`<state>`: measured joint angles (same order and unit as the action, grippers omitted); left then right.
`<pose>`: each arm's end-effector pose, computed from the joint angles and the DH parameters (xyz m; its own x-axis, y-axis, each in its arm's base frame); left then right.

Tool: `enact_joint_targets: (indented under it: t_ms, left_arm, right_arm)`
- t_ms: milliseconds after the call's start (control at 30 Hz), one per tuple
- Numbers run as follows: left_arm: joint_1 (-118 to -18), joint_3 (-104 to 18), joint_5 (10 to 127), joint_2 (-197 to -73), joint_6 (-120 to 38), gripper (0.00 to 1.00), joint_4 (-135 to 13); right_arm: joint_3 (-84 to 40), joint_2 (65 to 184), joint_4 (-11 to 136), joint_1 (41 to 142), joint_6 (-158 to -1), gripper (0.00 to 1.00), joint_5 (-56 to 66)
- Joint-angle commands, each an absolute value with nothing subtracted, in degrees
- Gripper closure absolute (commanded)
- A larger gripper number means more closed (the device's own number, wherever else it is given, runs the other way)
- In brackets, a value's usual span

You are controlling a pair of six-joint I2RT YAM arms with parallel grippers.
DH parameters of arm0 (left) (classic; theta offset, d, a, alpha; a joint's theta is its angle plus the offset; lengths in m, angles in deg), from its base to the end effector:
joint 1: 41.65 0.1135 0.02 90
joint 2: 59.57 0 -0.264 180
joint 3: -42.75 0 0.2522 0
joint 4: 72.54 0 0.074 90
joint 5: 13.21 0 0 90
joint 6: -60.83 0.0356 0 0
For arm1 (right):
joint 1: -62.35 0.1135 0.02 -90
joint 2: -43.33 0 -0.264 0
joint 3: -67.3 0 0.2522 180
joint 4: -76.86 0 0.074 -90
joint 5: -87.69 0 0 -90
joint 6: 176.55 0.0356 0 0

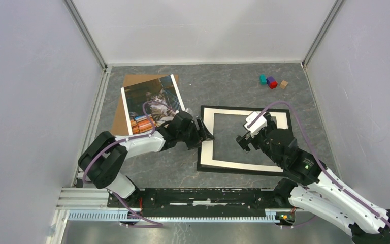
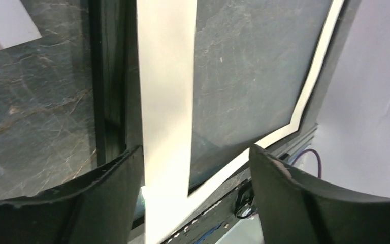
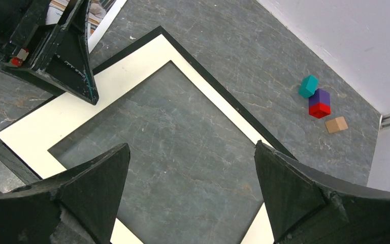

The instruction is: Put the photo into the frame

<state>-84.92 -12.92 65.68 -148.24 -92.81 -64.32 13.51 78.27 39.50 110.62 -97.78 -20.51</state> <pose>0.2191 -0.2156 0.1683 -0.9103 -0.3506 -0.2202 -0.0844 0.6778 -0.7304 0.1045 0.1004 0.3120 -0.1076 -0.3986 -0.9108 -0.5432 0.7909 -0.2819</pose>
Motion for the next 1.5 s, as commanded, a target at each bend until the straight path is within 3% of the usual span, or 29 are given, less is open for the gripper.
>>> enact_joint_targets:
  t_ms: [0, 233, 400, 533, 733, 900, 1100, 1467]
  left_arm:
    - [-85.2, -19.2, 69.4, -146.2, -82.1, 0.13, -47.8]
    - [-79.2, -22.2, 80.1, -134.2, -68.9, 0.00, -28.3]
    - [-62.9, -17.9, 62.5, -121.8, -62.9, 0.00, -31.6]
    - [-67.2, -15.0, 47.8, -124.0, -71.3, 0.07, -40.6]
    - [-73.9, -6.5, 45.7, -124.3, -82.8, 0.12, -54.9]
    - [-73.9, -3.5, 49.0, -125.7, -82.6, 0.10, -53.7]
    - [-73.8, -2.4, 50.0, -125.6, -81.8, 0.07, -52.3]
    - [-73.6, -3.9, 53.5, -122.8, -78.5, 0.03, -46.4]
  right_arm:
    - [14.5, 78.5, 42.7, 110.6, -96.9, 0.02, -20.4]
    - [16.3, 83.5, 47.9, 110.6, -87.7, 0.02, -20.6]
    - [18.8, 90.5, 62.4, 110.5, -78.1, 0.02, -13.6]
    - [16.4, 97.6, 64.8, 110.4, -72.8, 0.02, -6.5]
    - [21.0, 102.4, 67.7, 109.4, -67.4, 0.05, 8.0]
    - [27.0, 108.5, 76.9, 108.7, -61.5, 0.25, 22.2]
    - [32.2, 114.5, 88.9, 108.8, -55.7, 0.39, 27.5]
    - [32.2, 126.7, 94.7, 108.6, -58.6, 0.43, 26.2]
